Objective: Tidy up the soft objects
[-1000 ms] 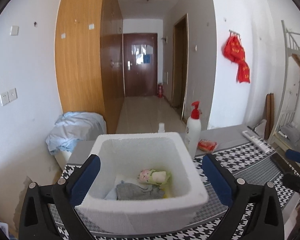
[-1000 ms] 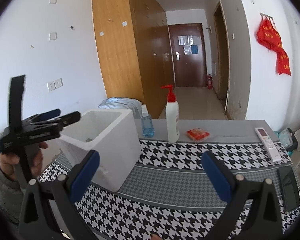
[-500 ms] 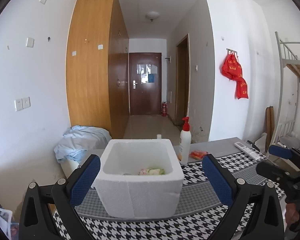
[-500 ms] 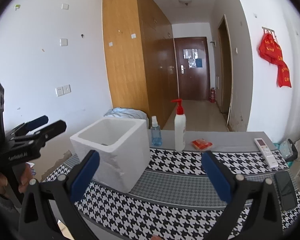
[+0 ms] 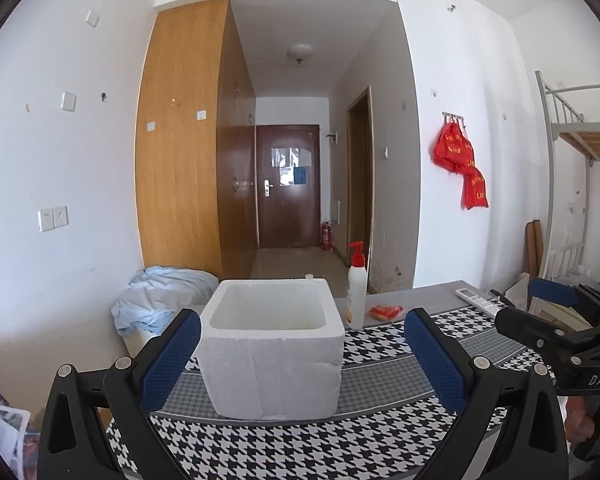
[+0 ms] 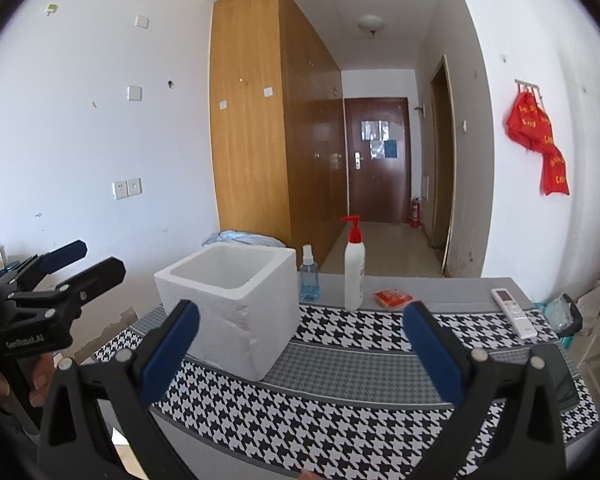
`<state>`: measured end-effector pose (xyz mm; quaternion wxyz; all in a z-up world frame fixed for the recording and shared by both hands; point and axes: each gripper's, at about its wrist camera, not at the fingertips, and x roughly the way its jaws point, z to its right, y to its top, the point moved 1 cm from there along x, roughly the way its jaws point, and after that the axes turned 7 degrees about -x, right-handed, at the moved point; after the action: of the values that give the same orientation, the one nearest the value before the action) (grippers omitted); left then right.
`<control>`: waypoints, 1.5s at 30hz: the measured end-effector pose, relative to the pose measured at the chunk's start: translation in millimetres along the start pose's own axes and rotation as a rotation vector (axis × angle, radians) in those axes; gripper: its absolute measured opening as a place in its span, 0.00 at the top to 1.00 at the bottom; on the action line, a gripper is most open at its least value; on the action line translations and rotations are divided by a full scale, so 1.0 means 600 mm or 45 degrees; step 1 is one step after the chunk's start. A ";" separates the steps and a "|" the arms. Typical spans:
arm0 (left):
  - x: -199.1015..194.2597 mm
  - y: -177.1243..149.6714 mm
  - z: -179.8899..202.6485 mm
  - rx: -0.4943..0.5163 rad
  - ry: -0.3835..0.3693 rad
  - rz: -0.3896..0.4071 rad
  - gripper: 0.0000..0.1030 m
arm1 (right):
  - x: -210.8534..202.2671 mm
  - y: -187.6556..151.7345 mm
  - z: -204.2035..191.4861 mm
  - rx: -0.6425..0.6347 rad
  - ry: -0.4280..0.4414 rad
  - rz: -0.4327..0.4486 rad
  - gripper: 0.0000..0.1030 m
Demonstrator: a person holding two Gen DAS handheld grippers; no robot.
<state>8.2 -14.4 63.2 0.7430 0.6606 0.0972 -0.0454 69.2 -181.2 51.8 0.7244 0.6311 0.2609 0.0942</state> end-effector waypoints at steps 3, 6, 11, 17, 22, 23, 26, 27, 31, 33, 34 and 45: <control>-0.014 -0.011 0.001 -0.005 0.013 0.031 0.01 | -0.013 -0.005 -0.005 -0.020 -0.025 0.034 0.00; -0.027 -0.022 0.000 -0.010 0.025 0.052 0.01 | -0.020 -0.009 -0.008 -0.019 -0.027 0.050 0.00; -0.038 -0.039 -0.002 -0.024 0.018 0.056 0.01 | -0.024 -0.022 -0.015 -0.021 -0.027 0.069 0.00; -0.048 -0.065 0.003 -0.023 0.033 0.070 0.01 | -0.029 -0.038 -0.020 -0.016 -0.031 0.089 0.00; -0.051 -0.086 0.011 -0.009 0.021 0.057 0.01 | -0.029 -0.054 -0.024 -0.022 -0.022 0.075 0.00; -0.052 -0.088 0.011 -0.011 0.018 0.050 0.01 | -0.027 -0.059 -0.025 -0.026 -0.023 0.068 0.00; -0.047 -0.097 0.009 -0.013 0.037 0.037 0.01 | -0.025 -0.071 -0.026 -0.023 -0.031 0.057 0.00; -0.046 -0.099 0.007 -0.017 0.052 0.043 0.01 | -0.024 -0.075 -0.026 -0.015 -0.024 0.055 0.00; -0.047 -0.110 0.003 -0.030 0.073 0.053 0.01 | -0.023 -0.085 -0.026 -0.004 -0.038 0.053 0.00; -0.048 -0.116 0.003 -0.028 0.083 0.058 0.01 | -0.025 -0.088 -0.026 -0.012 -0.054 0.072 0.00; -0.048 -0.118 0.004 -0.026 0.081 0.058 0.01 | -0.027 -0.091 -0.028 -0.019 -0.062 0.084 0.00; -0.048 -0.138 -0.002 -0.035 0.083 0.042 0.01 | -0.035 -0.108 -0.037 -0.021 -0.065 0.104 0.00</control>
<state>-36.4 -25.4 -11.4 0.7491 0.6530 0.1111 -0.0104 28.1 -184.0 -6.5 0.7316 0.6375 0.2154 0.1096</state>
